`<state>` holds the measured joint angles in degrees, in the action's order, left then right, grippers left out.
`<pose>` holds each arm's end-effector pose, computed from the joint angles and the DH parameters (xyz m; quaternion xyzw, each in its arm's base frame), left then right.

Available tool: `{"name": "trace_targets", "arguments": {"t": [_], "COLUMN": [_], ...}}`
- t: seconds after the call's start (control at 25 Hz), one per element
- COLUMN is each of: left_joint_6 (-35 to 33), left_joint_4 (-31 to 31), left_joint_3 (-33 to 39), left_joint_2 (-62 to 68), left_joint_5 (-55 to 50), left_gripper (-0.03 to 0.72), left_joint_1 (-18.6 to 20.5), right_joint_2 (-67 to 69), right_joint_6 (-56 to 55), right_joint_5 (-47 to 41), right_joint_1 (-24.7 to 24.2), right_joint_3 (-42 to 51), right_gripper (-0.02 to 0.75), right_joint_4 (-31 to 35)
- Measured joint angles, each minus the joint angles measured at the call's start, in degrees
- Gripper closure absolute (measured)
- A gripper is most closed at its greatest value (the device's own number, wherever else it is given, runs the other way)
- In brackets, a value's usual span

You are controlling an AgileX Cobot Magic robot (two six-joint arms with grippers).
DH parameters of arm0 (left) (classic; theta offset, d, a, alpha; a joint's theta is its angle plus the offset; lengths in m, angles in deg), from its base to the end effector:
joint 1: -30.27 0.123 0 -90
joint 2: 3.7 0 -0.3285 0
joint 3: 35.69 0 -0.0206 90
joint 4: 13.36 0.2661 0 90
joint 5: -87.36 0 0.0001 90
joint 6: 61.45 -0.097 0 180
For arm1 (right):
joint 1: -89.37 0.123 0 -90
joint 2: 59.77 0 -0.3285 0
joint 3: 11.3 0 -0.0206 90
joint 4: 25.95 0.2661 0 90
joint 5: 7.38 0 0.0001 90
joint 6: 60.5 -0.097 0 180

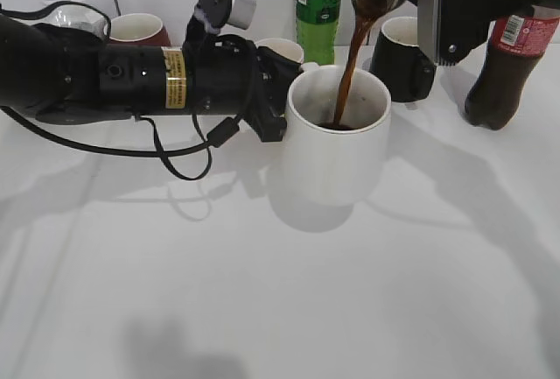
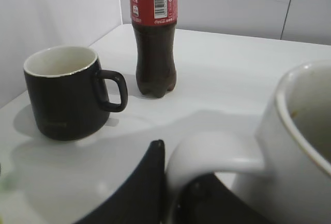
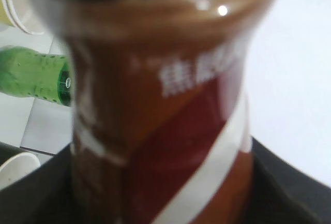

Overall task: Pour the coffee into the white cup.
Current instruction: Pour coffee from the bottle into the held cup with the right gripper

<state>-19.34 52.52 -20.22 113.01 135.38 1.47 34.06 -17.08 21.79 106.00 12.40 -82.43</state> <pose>0.3421 -0.2631 0.2312 0.4749 0.6217 -0.3621 0.5068 0.3285 0.1392 0.3300 -0.6997 0.3047 -0.2782 0.5832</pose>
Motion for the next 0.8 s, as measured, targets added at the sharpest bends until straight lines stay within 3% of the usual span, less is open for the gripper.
{"name": "trace_targets", "arguments": {"t": [0.8], "left_joint_6": [0.0], "left_joint_4": [0.0], "left_joint_3": [0.0], "left_joint_2": [0.0], "left_joint_5": [0.0], "left_gripper": [0.643], "left_joint_1": [0.0], "right_joint_2": [0.0], "right_joint_6": [4.8], "right_joint_5": [0.1], "right_joint_1": [0.0], "right_joint_3": [-0.1], "right_gripper": [0.211], "right_joint_4": [0.0]}}
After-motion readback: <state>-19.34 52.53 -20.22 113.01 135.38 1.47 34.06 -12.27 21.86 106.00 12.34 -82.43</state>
